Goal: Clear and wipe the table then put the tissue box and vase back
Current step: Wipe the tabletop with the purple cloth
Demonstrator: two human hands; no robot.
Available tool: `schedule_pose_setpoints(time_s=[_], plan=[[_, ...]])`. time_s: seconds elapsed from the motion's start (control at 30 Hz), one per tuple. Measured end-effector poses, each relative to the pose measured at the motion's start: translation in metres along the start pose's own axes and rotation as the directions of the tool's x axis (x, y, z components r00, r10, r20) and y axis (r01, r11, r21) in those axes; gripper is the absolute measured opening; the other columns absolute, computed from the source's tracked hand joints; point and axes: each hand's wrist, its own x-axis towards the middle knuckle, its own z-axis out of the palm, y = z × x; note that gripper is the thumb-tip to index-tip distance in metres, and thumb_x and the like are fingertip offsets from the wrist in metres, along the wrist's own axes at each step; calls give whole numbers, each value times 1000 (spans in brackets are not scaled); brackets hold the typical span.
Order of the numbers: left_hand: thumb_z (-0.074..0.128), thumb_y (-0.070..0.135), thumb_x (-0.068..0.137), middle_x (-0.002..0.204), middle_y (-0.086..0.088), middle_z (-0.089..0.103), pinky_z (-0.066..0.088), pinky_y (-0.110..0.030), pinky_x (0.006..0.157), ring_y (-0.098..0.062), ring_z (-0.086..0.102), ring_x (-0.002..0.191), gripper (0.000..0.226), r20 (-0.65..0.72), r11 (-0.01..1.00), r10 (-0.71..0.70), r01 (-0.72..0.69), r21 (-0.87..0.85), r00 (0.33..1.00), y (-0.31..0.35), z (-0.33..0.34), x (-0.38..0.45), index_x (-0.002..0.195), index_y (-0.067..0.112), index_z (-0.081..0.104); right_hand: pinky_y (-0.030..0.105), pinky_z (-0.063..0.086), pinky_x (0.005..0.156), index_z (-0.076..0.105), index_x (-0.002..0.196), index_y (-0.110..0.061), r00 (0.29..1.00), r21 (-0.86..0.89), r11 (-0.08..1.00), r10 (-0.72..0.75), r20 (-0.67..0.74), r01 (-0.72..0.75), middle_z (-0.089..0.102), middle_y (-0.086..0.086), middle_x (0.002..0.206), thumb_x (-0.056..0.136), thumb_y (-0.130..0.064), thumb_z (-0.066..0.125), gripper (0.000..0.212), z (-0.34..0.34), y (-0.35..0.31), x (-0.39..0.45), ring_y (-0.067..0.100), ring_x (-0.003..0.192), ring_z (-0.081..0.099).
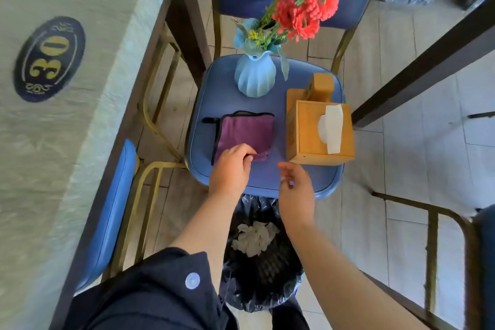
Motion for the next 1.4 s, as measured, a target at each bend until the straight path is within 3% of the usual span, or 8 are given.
schedule_pose_setpoints(time_s=[0.27,0.47,0.57,0.67,0.87,1.17,1.3,1.4], plan=[[45,13,97,106,3,65,36,-20,74,-14,57,94,18,25,971,132,-124,-202,991,47,-116,-44,110,15,59,24,36,102,35,144,-34,986,-101,982,-157,55,162,32,-3,125,87,10,50,74,1,-71,-42,12,114,43],[43,12,97,102,7,60,37,-20,77,-5,50,88,17,-36,944,239,-241,-225,970,62,-216,-130,107,16,56,35,34,100,62,108,-14,939,-328,884,-343,23,332,41,3,145,86,-14,65,22,-9,-123,-124,27,132,36],[39,19,99,106,7,60,42,-27,80,-10,54,92,18,-127,952,240,-259,-165,962,53,-253,-176,111,23,52,44,40,101,60,100,-23,895,-197,873,-432,111,445,60,-7,121,87,-13,64,17,-16,-151,-170,18,126,45],[37,27,99,104,11,61,45,-29,80,-11,58,93,17,-290,961,160,-217,-174,944,39,-282,-222,111,33,46,32,42,87,55,87,-25,833,-86,836,-521,188,542,56,-15,82,86,-6,62,21,-18,-183,-214,19,94,55],[44,15,99,91,9,56,36,-19,73,-11,54,83,17,-510,965,-41,-98,-243,859,18,-323,-293,112,13,55,29,42,86,61,96,-22,707,-40,754,-595,382,656,61,-17,83,90,-14,57,10,-3,-213,-281,12,89,55],[51,22,97,101,7,58,39,-25,77,-19,60,95,26,-313,927,-358,293,-236,880,-79,-357,-328,122,19,56,32,45,81,58,120,-27,639,-237,649,-498,586,723,65,1,116,96,-32,50,26,81,-215,-324,23,106,58],[49,16,97,115,-2,63,47,-31,85,-19,59,100,30,-289,932,-362,342,-117,886,-126,-377,-304,124,24,56,46,35,101,56,122,-24,666,-587,360,-585,463,725,54,5,121,86,-28,62,37,118,-209,-333,30,113,48],[47,13,97,139,-4,48,38,-35,103,-24,44,127,35,-326,946,-269,312,89,906,-158,-397,-281,131,21,53,58,25,107,59,126,-24,676,-618,337,-574,463,710,56,8,129,81,-40,65,48,139,-181,-367,35,122,49]])
